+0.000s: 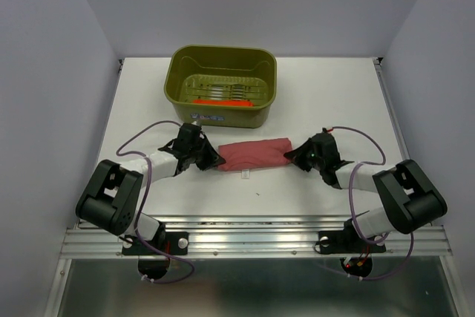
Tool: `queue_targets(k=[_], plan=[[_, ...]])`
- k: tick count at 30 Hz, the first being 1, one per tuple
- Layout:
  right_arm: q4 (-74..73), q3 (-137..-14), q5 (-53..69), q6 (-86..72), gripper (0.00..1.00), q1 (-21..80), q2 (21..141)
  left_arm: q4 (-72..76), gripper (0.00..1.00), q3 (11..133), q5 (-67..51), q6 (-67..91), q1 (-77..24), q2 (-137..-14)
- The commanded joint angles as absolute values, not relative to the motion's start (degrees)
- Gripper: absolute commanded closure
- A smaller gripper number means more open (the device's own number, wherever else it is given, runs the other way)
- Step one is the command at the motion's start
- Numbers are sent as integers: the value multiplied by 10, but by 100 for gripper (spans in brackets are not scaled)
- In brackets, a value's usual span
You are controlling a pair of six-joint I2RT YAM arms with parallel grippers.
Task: Roll the t-shirts
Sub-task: Pick up the T-shirt from the center of the board.
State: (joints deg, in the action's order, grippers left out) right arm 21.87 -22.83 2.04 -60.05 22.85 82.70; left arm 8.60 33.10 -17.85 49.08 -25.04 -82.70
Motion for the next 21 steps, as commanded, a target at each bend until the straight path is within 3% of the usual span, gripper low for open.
queue_targets(k=[1,21], plan=[[140,-219,21,-561,99,229,818,56,100,360,-168,464,-252,-825],[-68,-321,30,-479,99,229,610,-95,100,481,-120,416,-252,-708]])
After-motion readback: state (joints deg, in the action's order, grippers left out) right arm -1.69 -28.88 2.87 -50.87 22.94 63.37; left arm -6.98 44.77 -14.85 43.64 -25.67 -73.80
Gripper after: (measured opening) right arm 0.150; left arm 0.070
